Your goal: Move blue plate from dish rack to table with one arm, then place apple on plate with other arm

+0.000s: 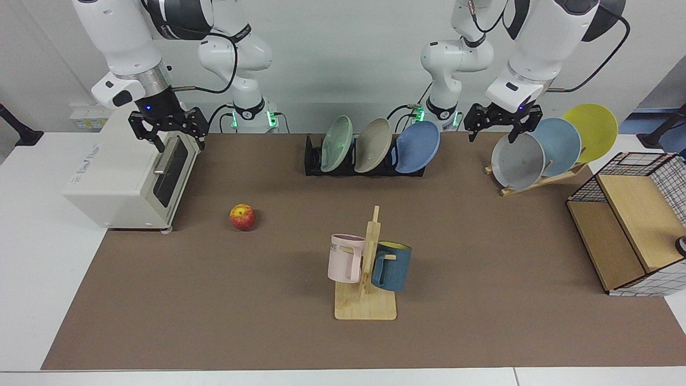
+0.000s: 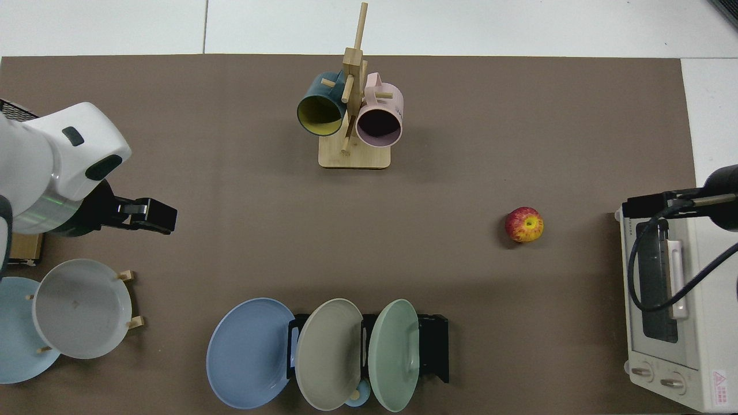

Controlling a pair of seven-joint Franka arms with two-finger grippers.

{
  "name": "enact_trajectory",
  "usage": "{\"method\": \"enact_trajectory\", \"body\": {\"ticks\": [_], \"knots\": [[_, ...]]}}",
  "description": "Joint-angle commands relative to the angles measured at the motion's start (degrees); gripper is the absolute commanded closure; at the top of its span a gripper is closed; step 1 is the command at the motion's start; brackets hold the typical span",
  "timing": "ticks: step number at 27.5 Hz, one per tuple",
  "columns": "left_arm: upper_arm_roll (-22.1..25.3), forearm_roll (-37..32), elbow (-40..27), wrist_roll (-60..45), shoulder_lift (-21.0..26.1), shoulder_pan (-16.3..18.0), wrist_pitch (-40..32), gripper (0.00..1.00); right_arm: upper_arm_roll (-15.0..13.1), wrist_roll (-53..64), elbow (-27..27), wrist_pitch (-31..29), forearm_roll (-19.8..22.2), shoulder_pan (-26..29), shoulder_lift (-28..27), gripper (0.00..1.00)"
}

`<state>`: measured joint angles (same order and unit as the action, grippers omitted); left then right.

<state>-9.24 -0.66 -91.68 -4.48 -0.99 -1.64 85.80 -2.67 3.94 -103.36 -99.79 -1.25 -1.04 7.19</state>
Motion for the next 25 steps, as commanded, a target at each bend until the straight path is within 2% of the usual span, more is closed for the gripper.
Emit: {"method": "enact_trajectory", "body": {"ticks": [1,11,15,21,25], "knots": [[-0.08,1.02,-1.83,1.05,-1.47,0.85,1.21,0.00,0.29,0.81,-1.58,0.03,0.19,0.33,1.42,0.00],[-0.08,1.19,-1.92,0.79,-1.38,0.76,3.05,0.00,0.38,0.02,-3.60,-0.76,-0.33,-1.86,1.42,0.00],[-0.08,1.10,-5.60,0.88,-2.78,0.67,4.98,0.00,0.65,-1.39,-5.45,-2.78,-0.78,-4.49,0.90,0.00],[-0.52,1.19,-22.98,0.88,-10.33,0.49,13.23,0.00,0.65,-5.60,-9.31,-7.70,-0.69,-6.08,0.19,0.00],[-0.61,2.33,-33.45,0.97,-16.13,0.67,18.26,0.00,0.65,-5.87,-9.76,-10.07,-0.69,-7.13,-1.91,0.00]]}}
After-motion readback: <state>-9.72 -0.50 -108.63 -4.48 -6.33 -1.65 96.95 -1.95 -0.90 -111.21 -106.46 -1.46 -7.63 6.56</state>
